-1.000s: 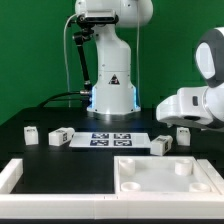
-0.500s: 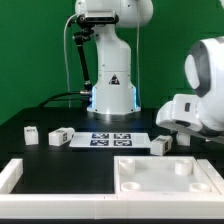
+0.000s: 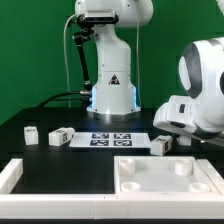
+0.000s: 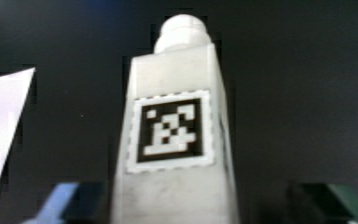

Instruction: Assemble square table

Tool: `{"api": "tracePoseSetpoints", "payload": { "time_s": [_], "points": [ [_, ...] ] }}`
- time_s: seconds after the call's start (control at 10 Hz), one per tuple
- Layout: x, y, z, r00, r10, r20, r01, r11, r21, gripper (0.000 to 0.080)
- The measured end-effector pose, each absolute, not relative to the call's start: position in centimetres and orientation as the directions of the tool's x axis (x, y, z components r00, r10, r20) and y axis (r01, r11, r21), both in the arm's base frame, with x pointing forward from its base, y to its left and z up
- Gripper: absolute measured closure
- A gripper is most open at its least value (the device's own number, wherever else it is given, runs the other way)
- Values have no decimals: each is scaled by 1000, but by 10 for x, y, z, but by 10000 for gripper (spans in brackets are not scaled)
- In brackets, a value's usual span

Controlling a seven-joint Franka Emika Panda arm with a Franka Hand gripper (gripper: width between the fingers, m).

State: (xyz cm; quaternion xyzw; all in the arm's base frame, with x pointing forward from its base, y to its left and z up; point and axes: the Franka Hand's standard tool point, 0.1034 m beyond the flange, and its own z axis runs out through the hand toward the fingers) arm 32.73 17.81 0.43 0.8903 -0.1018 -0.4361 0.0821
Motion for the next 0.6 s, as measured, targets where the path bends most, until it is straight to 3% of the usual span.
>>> {"api": "tracePoseSetpoints", "payload": {
  "time_s": [0.1,0.6],
  "points": [
    [327,178,4,599,-253,-760,-110,-966,235,499],
    [327,178,4,599,-253,-760,-110,-966,235,510]
  ]
}}
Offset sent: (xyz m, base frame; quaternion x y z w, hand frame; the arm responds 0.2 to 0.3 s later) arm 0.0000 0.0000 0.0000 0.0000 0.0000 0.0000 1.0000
